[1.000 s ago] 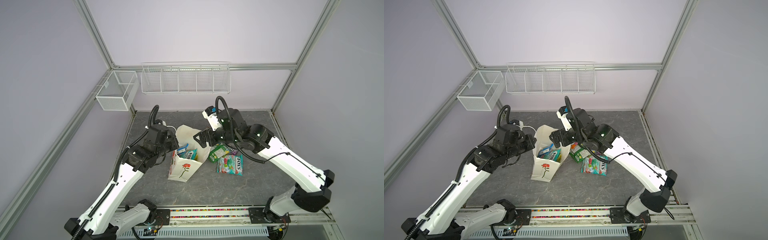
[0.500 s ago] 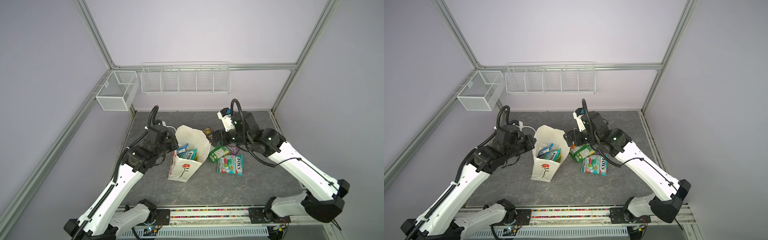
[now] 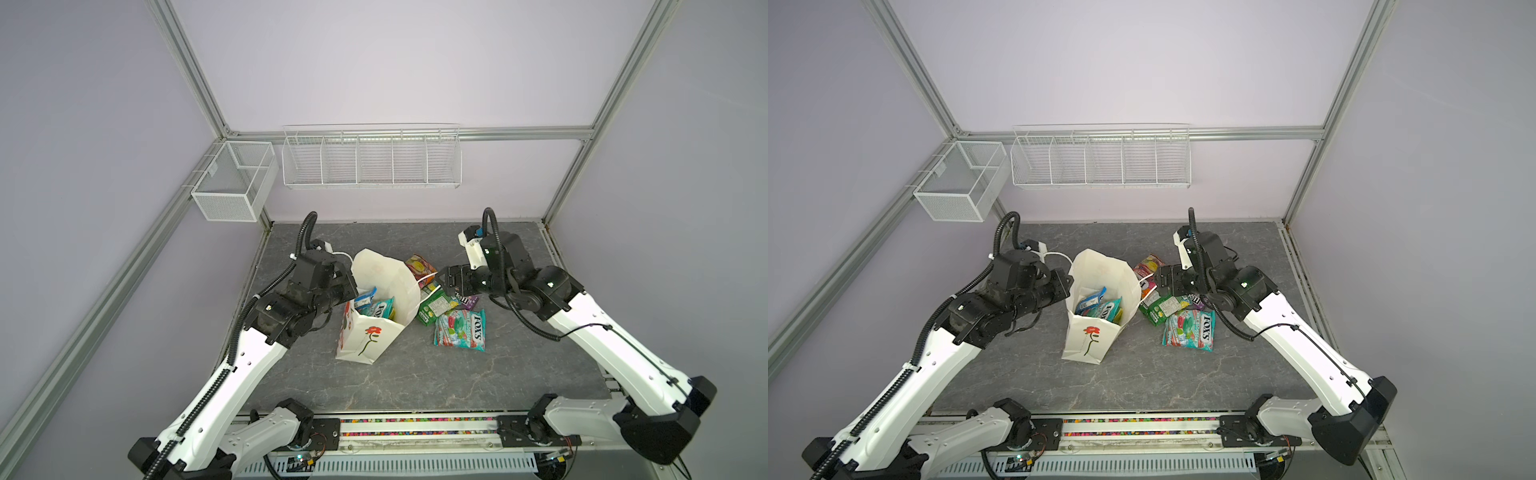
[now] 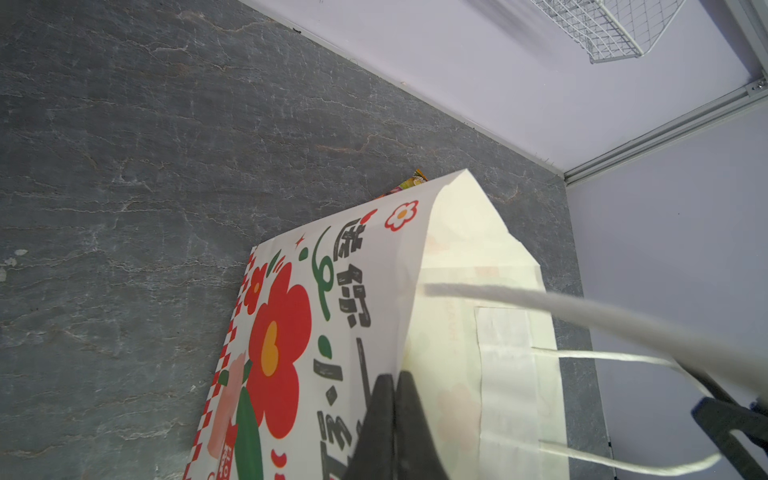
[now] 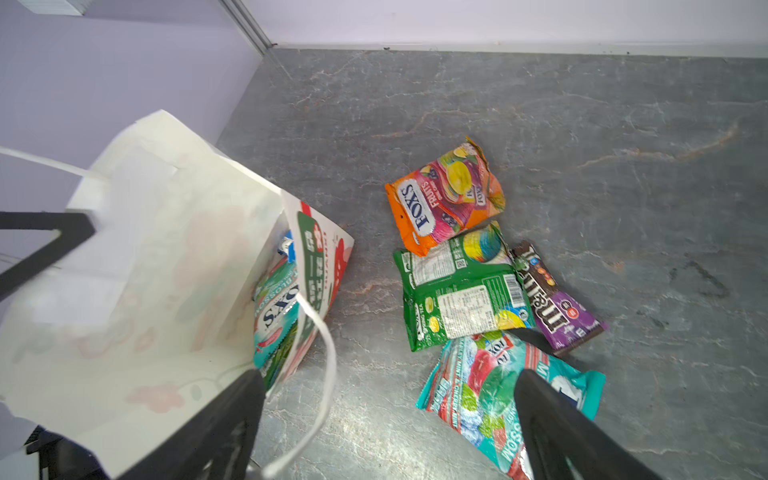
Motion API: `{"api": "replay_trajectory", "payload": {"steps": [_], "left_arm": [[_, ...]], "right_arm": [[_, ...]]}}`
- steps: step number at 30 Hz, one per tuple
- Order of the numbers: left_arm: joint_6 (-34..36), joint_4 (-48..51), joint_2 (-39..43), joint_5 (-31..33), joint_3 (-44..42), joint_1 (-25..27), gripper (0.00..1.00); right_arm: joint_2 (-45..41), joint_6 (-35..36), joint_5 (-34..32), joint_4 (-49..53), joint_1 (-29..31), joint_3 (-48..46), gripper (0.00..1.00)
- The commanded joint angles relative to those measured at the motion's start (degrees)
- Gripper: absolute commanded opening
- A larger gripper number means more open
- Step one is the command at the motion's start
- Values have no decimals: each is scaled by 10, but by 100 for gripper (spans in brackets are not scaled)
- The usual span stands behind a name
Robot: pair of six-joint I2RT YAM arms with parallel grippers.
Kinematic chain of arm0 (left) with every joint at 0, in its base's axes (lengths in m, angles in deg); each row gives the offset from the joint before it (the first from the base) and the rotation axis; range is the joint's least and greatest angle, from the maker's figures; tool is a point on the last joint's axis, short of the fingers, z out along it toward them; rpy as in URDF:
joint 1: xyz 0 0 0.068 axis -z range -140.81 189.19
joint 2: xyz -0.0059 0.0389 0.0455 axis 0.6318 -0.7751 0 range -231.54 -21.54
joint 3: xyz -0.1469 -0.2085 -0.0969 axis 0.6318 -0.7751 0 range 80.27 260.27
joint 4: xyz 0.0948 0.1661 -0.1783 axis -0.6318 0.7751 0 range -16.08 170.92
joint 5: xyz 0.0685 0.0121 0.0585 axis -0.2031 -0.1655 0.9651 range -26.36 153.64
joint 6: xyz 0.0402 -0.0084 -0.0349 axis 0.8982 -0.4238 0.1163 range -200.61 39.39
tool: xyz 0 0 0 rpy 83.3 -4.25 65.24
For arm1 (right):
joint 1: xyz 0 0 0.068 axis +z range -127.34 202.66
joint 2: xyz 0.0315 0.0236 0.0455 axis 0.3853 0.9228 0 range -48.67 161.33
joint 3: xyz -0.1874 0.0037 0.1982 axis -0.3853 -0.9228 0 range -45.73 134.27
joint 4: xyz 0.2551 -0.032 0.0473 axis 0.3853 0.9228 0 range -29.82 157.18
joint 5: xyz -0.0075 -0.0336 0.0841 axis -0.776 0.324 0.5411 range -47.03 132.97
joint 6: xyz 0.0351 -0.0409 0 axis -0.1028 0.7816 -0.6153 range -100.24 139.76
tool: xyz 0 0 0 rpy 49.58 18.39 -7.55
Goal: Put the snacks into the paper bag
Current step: 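Raise the right gripper out of the bag and move it toward the remaining snacks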
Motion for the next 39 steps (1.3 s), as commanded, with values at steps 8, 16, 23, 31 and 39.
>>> {"api": "replay_trajectory", "payload": {"steps": [8, 16, 23, 31, 39], "left_arm": [[-2, -27, 11, 4, -5, 3, 0], [0, -24, 13, 5, -6, 3, 0], [1, -23, 11, 6, -6, 3, 0], [1, -25, 9, 7, -8, 3, 0], [0, -29, 8, 6, -12, 3, 0]], "right_arm": [[-79, -21, 14, -24, -70, -115, 92], [-101, -27, 58, -24, -132, -171, 91], [-96, -29, 70, -20, -160, -192, 90], [-73, -44, 72, -14, -185, -210, 89], [-80, -58, 115, -44, -223, -247, 89]]}}
